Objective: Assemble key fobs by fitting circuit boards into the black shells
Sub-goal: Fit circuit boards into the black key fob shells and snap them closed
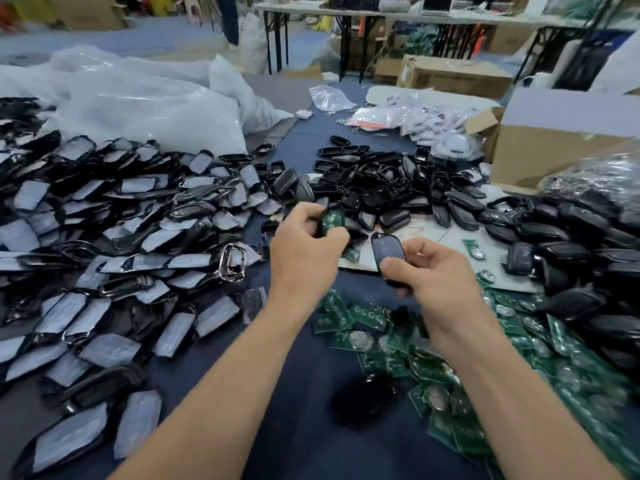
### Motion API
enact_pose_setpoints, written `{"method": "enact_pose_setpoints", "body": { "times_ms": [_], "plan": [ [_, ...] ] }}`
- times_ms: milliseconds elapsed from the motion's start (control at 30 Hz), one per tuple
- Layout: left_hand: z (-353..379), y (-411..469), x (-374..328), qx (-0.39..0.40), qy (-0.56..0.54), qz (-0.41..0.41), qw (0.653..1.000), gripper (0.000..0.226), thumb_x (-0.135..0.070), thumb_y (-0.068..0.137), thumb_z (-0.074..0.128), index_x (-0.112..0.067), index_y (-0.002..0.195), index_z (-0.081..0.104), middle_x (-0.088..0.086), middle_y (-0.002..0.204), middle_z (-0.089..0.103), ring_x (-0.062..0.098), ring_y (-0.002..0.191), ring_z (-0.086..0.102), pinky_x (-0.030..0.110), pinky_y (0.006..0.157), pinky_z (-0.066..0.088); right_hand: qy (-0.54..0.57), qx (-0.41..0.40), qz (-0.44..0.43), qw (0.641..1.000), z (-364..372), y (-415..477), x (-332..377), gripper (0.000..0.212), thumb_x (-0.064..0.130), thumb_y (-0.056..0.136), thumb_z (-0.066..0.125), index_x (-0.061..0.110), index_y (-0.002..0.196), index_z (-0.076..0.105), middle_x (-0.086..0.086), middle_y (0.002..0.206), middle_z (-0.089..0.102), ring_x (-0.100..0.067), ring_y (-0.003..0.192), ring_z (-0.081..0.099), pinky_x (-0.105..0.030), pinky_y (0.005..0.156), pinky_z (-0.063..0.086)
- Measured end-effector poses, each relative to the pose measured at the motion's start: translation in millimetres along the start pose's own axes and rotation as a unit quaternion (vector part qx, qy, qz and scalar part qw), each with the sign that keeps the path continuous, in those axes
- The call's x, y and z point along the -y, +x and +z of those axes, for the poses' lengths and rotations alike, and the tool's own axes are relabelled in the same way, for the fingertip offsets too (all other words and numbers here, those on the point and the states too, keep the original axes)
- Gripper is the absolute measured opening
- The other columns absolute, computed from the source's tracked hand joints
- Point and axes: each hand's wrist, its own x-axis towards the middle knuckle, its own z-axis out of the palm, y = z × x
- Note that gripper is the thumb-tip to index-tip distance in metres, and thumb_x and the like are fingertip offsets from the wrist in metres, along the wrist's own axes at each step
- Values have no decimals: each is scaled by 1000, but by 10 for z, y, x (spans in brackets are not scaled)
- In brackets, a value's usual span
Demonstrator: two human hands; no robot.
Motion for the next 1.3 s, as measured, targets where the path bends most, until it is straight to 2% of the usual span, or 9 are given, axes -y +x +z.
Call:
{"method": "enact_pose_setpoints", "body": {
  "times_ms": [100,200,300,500,633,933,1067,1200,1300],
  "plan": [
    [178,-168,-4,84,47,39,995,16,-31,73,64,-34,88,59,4,71,66,7,50,42,23,44,32,60,-14,21,998,-127,-34,-29,18,-3,86,75,12,79,69,2,64,67,-9,54,58,-21,47,45],
    [237,-230,-39,124,9,7,992,28,-35,67,66,-40,94,64,-7,77,73,6,58,54,26,52,42,107,-4,38,993,-158,-26,-45,17,-4,87,74,11,80,69,-2,67,68,-11,54,60,-20,45,44],
    [254,-214,-65,139,-31,0,990,31,-27,65,68,-39,94,70,-7,80,75,9,68,61,30,62,49,90,3,37,995,-169,-7,-63,18,-3,87,75,13,79,71,-1,67,68,-12,54,59,-21,46,43],
    [247,-181,-68,170,-124,-76,975,17,-10,66,60,-10,81,68,5,77,60,18,73,49,31,66,41,56,1,25,998,-136,21,-93,28,-3,84,77,20,68,72,-1,66,70,-10,54,62,-20,45,44],
    [265,-200,-74,199,-102,-83,971,19,-8,74,58,-20,77,72,-2,74,65,15,66,52,25,59,43,41,-12,21,999,-123,25,-119,23,-1,82,77,17,69,71,-5,69,72,-14,57,62,-23,47,45],
    [262,-209,-80,196,-85,-73,974,23,-8,85,61,-24,87,77,-1,77,71,18,71,60,37,70,49,-9,-49,11,999,-97,-21,-116,8,13,70,78,16,71,71,-12,76,74,-19,63,62,-38,60,48],
    [265,-215,-84,193,-59,-73,977,12,-21,75,63,-18,81,73,5,72,63,21,70,52,41,66,42,-38,-47,11,998,-74,-40,-102,13,8,78,78,19,80,74,-4,73,76,-14,61,64,-35,60,51],
    [256,-222,-76,182,-16,-50,982,10,-26,76,60,-24,68,65,-4,63,53,18,64,43,40,62,35,-32,-29,21,999,-70,-53,-84,15,5,79,78,19,81,75,-4,71,76,-13,59,65,-31,57,51],
    [268,-220,-85,180,-8,-49,982,12,-35,73,64,-27,78,71,1,65,56,20,64,46,39,61,38,-31,-20,25,999,-85,-57,-80,16,4,77,77,20,78,75,-2,65,73,-13,55,62,-26,52,47]
  ]
}}
